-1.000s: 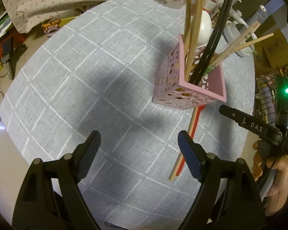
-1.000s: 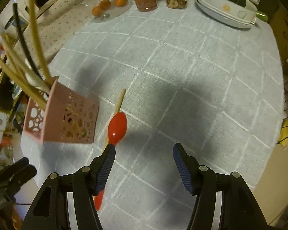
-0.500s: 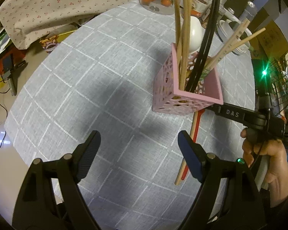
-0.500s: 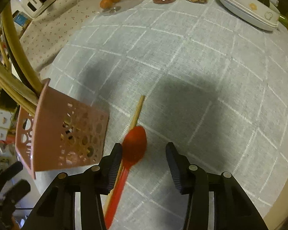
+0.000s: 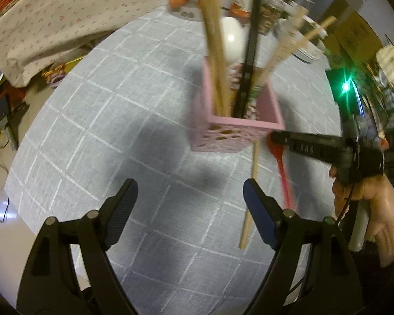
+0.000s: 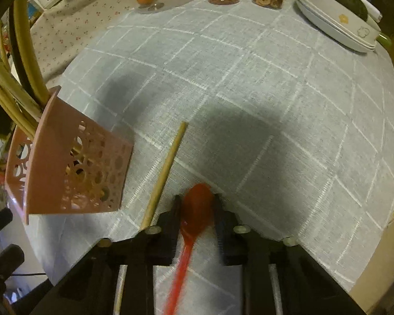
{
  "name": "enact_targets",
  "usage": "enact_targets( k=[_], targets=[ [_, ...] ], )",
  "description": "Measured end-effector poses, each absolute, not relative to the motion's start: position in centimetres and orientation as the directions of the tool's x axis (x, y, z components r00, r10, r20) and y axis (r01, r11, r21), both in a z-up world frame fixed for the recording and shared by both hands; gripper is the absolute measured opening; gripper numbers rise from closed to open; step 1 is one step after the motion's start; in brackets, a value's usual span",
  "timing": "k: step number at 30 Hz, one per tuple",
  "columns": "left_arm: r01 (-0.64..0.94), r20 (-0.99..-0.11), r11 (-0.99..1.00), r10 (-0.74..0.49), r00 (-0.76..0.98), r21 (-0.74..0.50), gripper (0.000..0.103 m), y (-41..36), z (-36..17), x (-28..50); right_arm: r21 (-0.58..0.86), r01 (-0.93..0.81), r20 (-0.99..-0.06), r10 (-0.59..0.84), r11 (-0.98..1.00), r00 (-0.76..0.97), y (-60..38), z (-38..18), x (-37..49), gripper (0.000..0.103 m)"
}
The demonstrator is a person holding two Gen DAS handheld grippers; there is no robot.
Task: Organize utensils
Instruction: 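Reach the right gripper down toward the red plastic spoon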
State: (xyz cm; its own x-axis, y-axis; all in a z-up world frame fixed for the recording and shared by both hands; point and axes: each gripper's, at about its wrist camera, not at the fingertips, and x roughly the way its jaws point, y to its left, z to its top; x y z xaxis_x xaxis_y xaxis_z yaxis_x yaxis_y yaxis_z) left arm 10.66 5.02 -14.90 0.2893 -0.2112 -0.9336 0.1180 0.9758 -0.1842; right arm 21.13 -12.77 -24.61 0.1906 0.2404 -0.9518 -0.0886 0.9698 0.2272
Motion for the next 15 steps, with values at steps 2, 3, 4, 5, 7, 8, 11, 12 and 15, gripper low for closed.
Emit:
enact_targets(
  k=[2,3,4,5,7,8,11,12,15],
  targets=[
    [0.155,-0.929,0.968,-0.235,0.288,-0.197,0.079,4.1,-14.7,10.2,0.219,-0.093,-0.951,0.234,0.971,0.202,-13.6,-23.9,20.6,0.005],
    [0.172,-0.927,0.965,-0.241,0.286,-0.198,0.078,3.7,-14.6,10.0,0.207,-0.100,-0.953,0.224,0.973,0.204,-14.0,-23.7,20.4,0.005],
    [0.187,-0.926,0.962,-0.248,0.286,-0.200,0.077,3.3,-14.5,9.8,0.207,-0.101,-0.954,0.224,0.973,0.198,-14.5,-23.9,20.1,0.005],
    [0.211,-0.923,0.957,-0.257,0.285,-0.201,0.077,2.7,-14.4,9.5,0.212,-0.097,-0.955,0.228,0.972,0.188,-15.0,-24.1,19.9,0.005],
    [0.244,-0.921,0.948,-0.271,0.281,-0.205,0.072,1.7,-14.6,9.2,0.225,-0.085,-0.956,0.237,0.971,0.175,-16.1,-24.5,19.3,0.006],
    [0.257,-0.919,0.944,-0.278,0.279,-0.207,0.066,1.2,-14.7,9.2,0.237,-0.080,-0.954,0.248,0.968,0.170,-16.6,-24.6,19.0,0.008],
    [0.292,-0.917,0.930,-0.302,0.260,-0.224,0.051,-0.3,-15.9,9.5,0.267,-0.076,-0.948,0.276,0.961,0.159,-17.9,-24.3,18.3,0.017],
    [0.292,-0.915,0.927,-0.311,0.255,-0.234,0.049,-0.6,-16.3,9.6,0.278,-0.074,-0.945,0.286,0.958,0.159,-18.2,-24.2,18.1,0.021],
    [0.284,-0.902,0.915,-0.359,0.242,-0.288,0.038,-1.8,-17.7,10.2,0.286,-0.079,-0.942,0.295,0.955,0.158,-19.2,-24.1,17.4,0.029]
  ],
)
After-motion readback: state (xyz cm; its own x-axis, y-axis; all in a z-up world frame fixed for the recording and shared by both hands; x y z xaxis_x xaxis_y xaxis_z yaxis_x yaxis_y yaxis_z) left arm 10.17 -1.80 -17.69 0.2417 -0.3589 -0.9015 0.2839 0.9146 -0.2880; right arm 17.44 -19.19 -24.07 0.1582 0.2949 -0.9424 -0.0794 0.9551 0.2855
